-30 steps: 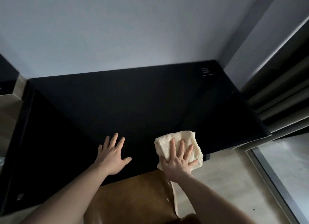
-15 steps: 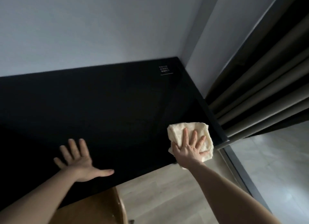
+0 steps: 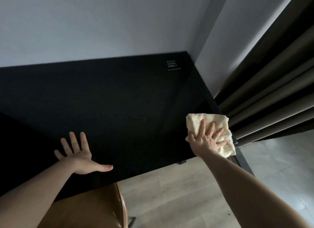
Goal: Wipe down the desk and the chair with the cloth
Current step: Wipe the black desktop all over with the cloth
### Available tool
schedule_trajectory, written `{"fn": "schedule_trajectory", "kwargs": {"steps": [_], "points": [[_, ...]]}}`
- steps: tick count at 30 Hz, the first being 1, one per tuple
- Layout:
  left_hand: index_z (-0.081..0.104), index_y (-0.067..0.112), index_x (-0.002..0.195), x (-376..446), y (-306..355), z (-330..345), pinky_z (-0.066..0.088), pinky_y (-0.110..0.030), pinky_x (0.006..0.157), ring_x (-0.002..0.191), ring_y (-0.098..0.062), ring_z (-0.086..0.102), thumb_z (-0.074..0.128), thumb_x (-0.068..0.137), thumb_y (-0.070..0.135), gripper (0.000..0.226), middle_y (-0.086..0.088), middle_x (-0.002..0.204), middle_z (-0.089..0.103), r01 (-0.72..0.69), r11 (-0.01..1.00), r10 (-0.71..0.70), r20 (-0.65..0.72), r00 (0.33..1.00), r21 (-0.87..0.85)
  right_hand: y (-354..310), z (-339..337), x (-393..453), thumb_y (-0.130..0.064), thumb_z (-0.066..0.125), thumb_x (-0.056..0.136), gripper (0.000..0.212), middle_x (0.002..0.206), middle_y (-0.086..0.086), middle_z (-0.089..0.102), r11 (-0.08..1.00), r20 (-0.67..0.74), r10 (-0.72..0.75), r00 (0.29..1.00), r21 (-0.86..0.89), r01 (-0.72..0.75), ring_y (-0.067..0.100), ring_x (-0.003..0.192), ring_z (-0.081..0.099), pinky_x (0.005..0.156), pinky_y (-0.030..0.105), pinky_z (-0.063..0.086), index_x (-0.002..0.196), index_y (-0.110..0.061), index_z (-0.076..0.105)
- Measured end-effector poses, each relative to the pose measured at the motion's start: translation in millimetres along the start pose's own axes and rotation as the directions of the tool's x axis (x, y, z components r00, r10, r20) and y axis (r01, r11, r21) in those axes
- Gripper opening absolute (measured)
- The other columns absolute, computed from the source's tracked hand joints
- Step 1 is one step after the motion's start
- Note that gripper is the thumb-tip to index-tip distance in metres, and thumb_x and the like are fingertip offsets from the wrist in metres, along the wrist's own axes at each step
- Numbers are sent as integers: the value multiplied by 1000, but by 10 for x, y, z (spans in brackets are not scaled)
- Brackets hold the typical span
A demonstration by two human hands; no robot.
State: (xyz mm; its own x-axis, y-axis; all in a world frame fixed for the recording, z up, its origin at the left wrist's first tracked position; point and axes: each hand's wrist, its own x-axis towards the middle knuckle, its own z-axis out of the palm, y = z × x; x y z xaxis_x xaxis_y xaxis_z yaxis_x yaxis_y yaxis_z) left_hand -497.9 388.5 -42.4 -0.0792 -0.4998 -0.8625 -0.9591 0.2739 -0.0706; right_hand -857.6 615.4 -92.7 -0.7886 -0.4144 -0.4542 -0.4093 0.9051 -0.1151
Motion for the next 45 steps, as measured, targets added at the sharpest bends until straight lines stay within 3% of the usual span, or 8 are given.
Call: {"fn": "schedule_trajectory", "kwargs": {"steps": [6,10,17,21,27,35,39,45], "points": [[-57,16,133,26,-10,33,-5,-72,124,147,-54,-40,58,27,112,183,-24,149,-60,16,999,-17,-11,1000,-38,135,77,-314,-76,25,100,89,174,4,-32,995,88,-97,991,-23,99,41,154,-40,117,78,-17,165,-41,-24],[-59,17,126,45,-9,44,-5,-72,124,147,-54,-41,57,29,111,179,-25,147,-61,6,1000,-6,-21,1000,-23,231,-10,-144,-80,27,99,89,175,1,-28,992,51,-121,991,-28,122,38,156,-37,121,76,-13,166,-45,-19],[-58,17,125,114,-28,21,-5,-72,124,148,-54,-39,58,31,112,176,-26,150,-58,-3,1000,3,-29,1000,5,175,-119,318,-80,26,96,87,178,3,-19,999,-32,-35,999,-21,34,39,158,-30,121,77,-9,167,-45,-12],[-59,17,124,110,-20,30,-5,-72,124,148,-55,-39,58,31,111,177,-26,149,-59,3,1000,-3,-27,1000,-15,-59,-35,152,-82,23,94,94,177,7,-21,999,3,26,1000,-22,-26,47,156,-31,118,81,-8,167,-40,-18],[-59,15,128,36,3,8,-7,-72,124,146,-54,-41,61,37,109,177,-26,147,-61,12,1000,-12,-16,1000,-19,-354,316,-372,-84,28,95,96,173,5,-34,982,59,-185,981,-24,187,44,152,-42,116,78,-18,163,-43,-27],[-57,16,133,64,-14,13,-9,-71,123,146,-51,-43,66,44,105,176,-23,147,-61,6,1000,-6,-21,1000,-2,-263,300,-141,-82,29,96,85,176,-6,-24,957,-53,-287,957,-60,283,35,158,-34,122,70,-18,165,-53,-12],[-55,16,139,111,-39,54,-11,-72,123,145,-51,-44,67,44,105,178,-22,148,-61,-19,1000,18,-45,999,-11,-268,316,-126,-79,30,98,82,177,-7,-20,965,-94,-260,961,-58,256,33,160,-30,124,70,-15,166,-53,-8],[-52,17,143,152,-122,76,-15,-73,120,143,-52,-46,75,50,98,176,-22,147,-60,-84,996,82,-60,995,-35,-675,509,-562,-77,29,97,87,177,-2,-24,985,-48,-170,984,-46,168,38,159,-29,124,74,-8,166,-47,-16]]}}
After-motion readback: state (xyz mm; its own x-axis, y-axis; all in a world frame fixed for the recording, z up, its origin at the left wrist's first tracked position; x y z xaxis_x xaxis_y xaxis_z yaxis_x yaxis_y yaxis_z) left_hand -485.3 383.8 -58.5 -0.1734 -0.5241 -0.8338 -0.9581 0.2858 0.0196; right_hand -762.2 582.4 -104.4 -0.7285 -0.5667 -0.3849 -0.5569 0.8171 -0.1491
